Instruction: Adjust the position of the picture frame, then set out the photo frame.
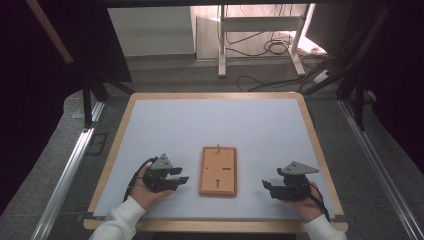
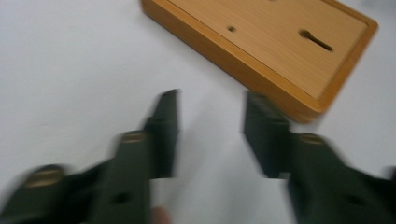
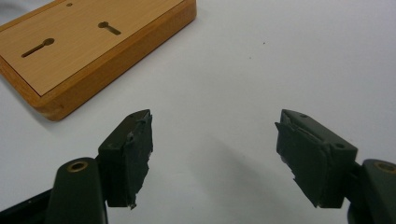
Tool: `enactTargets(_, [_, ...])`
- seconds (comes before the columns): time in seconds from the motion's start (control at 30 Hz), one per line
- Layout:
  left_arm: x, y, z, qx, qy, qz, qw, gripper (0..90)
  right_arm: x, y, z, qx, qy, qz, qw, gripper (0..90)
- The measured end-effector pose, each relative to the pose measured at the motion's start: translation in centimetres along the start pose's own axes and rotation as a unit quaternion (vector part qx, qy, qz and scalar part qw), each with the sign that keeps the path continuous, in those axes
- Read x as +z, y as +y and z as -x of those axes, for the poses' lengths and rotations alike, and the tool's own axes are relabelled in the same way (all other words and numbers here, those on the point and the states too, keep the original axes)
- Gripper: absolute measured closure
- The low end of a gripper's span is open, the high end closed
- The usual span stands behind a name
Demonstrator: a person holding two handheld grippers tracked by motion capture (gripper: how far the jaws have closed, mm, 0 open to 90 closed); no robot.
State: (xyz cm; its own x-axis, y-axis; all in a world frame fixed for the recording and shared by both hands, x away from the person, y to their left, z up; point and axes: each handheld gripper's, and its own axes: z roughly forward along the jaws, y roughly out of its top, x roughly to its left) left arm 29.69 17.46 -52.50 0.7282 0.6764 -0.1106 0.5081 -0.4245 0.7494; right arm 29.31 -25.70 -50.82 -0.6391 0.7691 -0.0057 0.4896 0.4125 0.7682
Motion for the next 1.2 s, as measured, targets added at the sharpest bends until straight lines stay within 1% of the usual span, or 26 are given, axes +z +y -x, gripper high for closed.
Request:
enactTargets(0.07, [-0.1, 0.0, -0.2, -0.009, 0.005, 0.003, 0.9999, 37.6, 0.0, 0.0, 0.0, -0.001, 0.0, -0.001, 1.0, 26.8])
enactTargets(0.1, [-0.1, 0.0, -0.3, -0.013, 0.005, 0.005, 0.9999, 35.5, 0.1, 0.0, 0.0, -0.002, 0.001, -0.001, 1.0, 26.7])
enactTargets(0.17, [-0.1, -0.1, -0.3, -0.013, 0.006, 0.004, 0.9999, 32.8, 0.1, 0.0, 0.0, -0.003, 0.002, -0.001, 1.0, 26.7])
enactTargets(0.27, [-0.1, -0.1, -0.4, -0.008, 0.004, 0.001, 1.0, 31.8, 0.1, 0.0, -0.1, -0.004, 0.003, -0.001, 1.0, 26.6])
enactTargets(0.47, [0.0, -0.2, -0.3, -0.002, 0.004, 0.003, 1.0, 30.0, 0.1, -0.1, -0.2, -0.008, 0.002, -0.003, 1.0, 26.5])
enactTargets(0.73, [-0.1, -0.1, -0.4, -0.001, 0.007, 0.01, 0.9999, 28.7, 0.2, 0.1, -0.3, -0.011, 0.003, -0.001, 0.9999, 26.5])
enactTargets(0.83, [0.3, 0.5, -0.4, 0.005, 0.002, 0.013, 0.9999, 28.5, 0.2, 0.0, -0.3, -0.013, 0.002, -0.002, 0.9999, 26.4])
enactTargets(0.93, [1.0, 1.5, 0.0, 0.025, 0.0, 0.015, 0.9996, 28.1, 0.2, -0.1, -0.2, -0.01, 0.001, -0.004, 0.9999, 26.4])
enactTargets(1.0, [1.4, 2.1, 0.2, 0.034, -0.002, 0.018, 0.9993, 27.9, 0.2, 0.0, -0.2, -0.011, 0.001, -0.004, 0.9999, 26.4])
enactTargets(1.13, [2.3, 2.6, 0.6, 0.045, -0.006, 0.016, 0.9988, 26.9, 0.2, 0.0, -0.3, -0.013, 0.002, -0.002, 0.9999, 26.4])
enactTargets(1.2, [2.5, 2.9, 0.6, 0.046, -0.009, 0.014, 0.9988, 27.0, 0.3, -0.1, -0.3, -0.013, 0.001, -0.004, 0.9999, 26.4])
